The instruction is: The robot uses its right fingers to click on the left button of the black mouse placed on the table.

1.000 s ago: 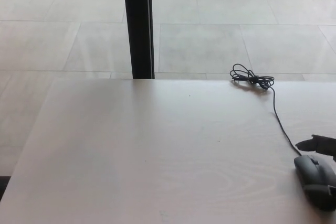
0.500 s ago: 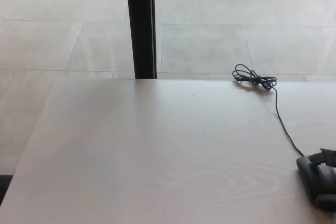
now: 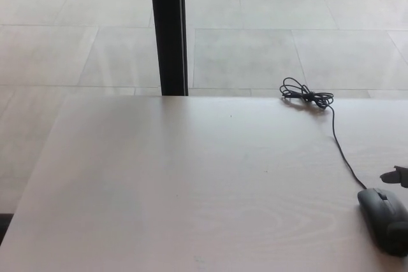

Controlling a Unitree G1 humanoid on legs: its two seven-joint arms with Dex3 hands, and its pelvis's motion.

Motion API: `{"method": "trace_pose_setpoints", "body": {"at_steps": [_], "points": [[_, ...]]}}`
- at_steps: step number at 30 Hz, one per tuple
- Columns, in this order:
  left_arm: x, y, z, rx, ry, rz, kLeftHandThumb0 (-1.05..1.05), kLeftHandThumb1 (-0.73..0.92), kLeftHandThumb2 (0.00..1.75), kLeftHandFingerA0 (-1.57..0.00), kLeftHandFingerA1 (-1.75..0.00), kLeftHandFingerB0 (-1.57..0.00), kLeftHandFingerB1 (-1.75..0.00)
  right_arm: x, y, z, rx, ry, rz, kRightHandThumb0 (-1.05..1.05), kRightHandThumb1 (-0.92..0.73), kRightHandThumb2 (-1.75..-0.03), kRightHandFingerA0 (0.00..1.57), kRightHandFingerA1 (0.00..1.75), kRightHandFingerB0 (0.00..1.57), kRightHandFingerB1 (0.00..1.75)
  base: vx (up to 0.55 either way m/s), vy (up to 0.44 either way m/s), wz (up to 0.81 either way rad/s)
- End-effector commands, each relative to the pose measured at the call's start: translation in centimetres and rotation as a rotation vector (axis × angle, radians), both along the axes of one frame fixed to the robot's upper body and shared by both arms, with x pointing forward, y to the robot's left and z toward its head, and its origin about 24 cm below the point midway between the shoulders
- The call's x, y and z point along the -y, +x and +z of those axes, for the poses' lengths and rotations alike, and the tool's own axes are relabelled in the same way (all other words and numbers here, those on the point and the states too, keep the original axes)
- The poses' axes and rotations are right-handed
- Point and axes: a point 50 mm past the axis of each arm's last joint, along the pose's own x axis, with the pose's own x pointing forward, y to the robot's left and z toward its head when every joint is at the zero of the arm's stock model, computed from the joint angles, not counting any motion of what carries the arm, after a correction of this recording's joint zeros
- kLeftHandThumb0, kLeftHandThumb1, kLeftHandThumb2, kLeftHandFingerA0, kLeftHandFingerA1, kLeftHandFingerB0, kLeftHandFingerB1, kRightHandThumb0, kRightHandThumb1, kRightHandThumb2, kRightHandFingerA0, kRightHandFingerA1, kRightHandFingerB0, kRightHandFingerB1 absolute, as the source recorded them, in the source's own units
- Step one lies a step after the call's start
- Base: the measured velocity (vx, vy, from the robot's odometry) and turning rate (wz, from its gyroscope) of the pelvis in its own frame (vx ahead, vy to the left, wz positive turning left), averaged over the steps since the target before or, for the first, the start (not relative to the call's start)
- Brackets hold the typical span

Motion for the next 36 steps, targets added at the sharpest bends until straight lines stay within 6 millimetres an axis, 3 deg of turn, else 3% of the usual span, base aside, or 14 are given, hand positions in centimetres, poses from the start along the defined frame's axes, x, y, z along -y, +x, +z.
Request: {"method": "trace_pose_setpoints", "body": {"at_steps": [1, 18, 28, 29, 30, 36], "points": [[-0.2, -0.2, 0.2, 0.014, -0.001, 0.021, -0.63, 0.9, 0.67, -0.42, -0.51, -0.31, -0.36, -0.1, -0.1, -0.1, -0.013, -0.003, 0.01, -0.66, -0.78, -0.64, 0.32, 0.39, 0.43, 0.34, 0.0, 0.0, 0.0], [-0.3, 0.1, 0.5, 0.026, 0.003, 0.009, -0.65, 0.91, 0.67, -0.39, -0.49, -0.3, -0.36, 1.5, -0.6, -1.1, -0.014, -0.044, -0.024, -0.67, -0.78, -0.64, 0.34, 0.43, 0.45, 0.34, 0.0, 0.0, 0.0], [-0.5, 0.0, 0.5, 0.013, 0.004, 0.016, -0.64, 0.92, 0.67, -0.39, -0.48, -0.29, -0.35, 0.0, -0.5, -1.5, -0.042, -0.01, 0.008, -0.66, -0.77, -0.64, 0.3, 0.41, 0.41, 0.33, 0.0, 0.0, 0.0], [-0.5, 0.0, 0.4, 0.009, 0.009, 0.017, -0.64, 0.92, 0.67, -0.39, -0.48, -0.3, -0.35, -0.1, -0.5, -1.4, -0.048, -0.016, 0.01, -0.7, -0.7, -0.68, 0.27, 0.42, 0.37, 0.35, 0.0, 0.0, 0.0], [-0.5, 0.0, 0.4, 0.013, 0.011, 0.013, -0.65, 0.91, 0.67, -0.39, -0.48, -0.29, -0.35, -0.2, -0.5, -1.3, -0.035, -0.009, 0.017, -0.65, -0.76, -0.63, 0.31, 0.4, 0.4, 0.33, 0.0, 0.0, 0.0], [-0.6, -0.1, 0.4, 0.005, 0.019, 0.007, -0.65, 0.92, 0.68, -0.39, -0.47, -0.29, -0.35, -0.5, -0.2, -1.0, -0.017, -0.016, 0.017, -0.65, -0.76, -0.64, 0.31, 0.39, 0.37, 0.32, 0.0, 0.0, 0.0]]}}
